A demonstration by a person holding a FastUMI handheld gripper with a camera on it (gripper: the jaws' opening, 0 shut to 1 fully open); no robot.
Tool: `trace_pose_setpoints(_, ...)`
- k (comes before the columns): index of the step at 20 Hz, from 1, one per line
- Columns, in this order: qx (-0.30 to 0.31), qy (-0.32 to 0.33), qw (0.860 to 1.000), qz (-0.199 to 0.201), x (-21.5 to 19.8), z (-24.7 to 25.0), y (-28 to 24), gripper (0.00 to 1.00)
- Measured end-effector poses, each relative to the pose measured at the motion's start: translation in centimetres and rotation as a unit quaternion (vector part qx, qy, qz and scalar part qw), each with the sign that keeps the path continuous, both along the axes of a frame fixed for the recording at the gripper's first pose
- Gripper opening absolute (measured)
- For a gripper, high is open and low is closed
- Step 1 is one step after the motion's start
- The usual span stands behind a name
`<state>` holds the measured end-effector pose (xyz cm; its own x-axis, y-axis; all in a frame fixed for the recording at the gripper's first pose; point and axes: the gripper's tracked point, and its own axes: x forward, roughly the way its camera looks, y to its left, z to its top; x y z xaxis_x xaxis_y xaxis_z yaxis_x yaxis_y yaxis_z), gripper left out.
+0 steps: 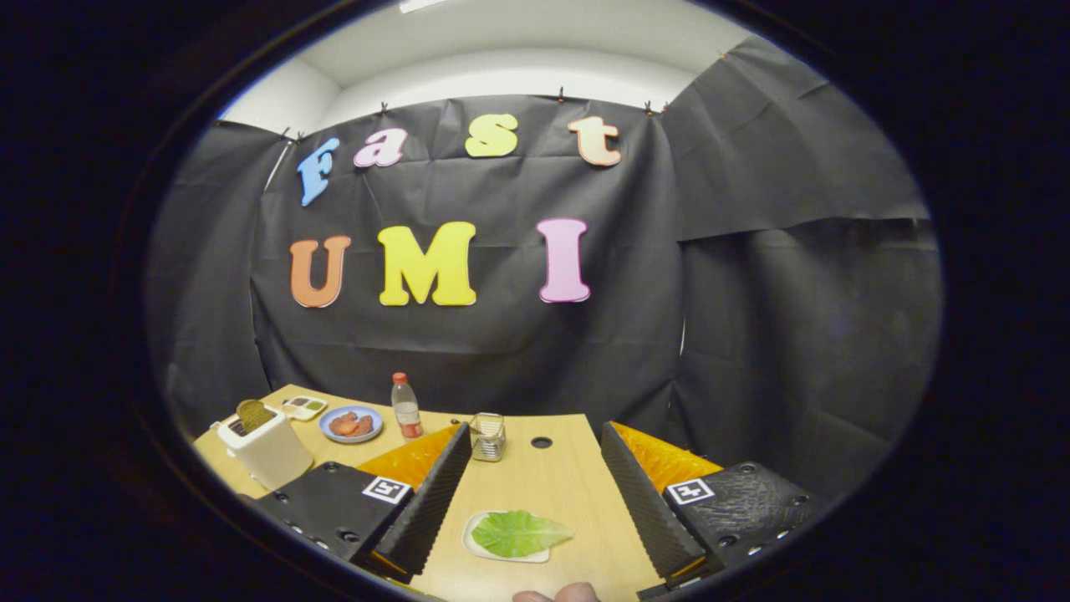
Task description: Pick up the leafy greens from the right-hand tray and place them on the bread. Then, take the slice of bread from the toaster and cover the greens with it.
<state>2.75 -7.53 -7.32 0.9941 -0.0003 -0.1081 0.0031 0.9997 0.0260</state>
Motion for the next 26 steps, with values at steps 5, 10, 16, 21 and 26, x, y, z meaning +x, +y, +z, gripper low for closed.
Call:
trace_pose_setpoints(5,0.015,0.014,1.000,0.005,1.5,-3.7,-2.3,0.95)
trace_pose_setpoints(10,0.018,0.064,0.998,0.012,4.1,-12.3,-3.7,0.95)
trace_pose_setpoints(16,0.025,0.159,0.987,0.028,8.6,-24.6,-3.1,0.96)
trace_pose_setpoints(21,0.040,0.220,0.974,0.024,10.9,-30.0,-2.9,0.97)
trace_pose_setpoints(26,0.038,0.257,0.965,0.022,11.6,-32.3,-2.4,0.96)
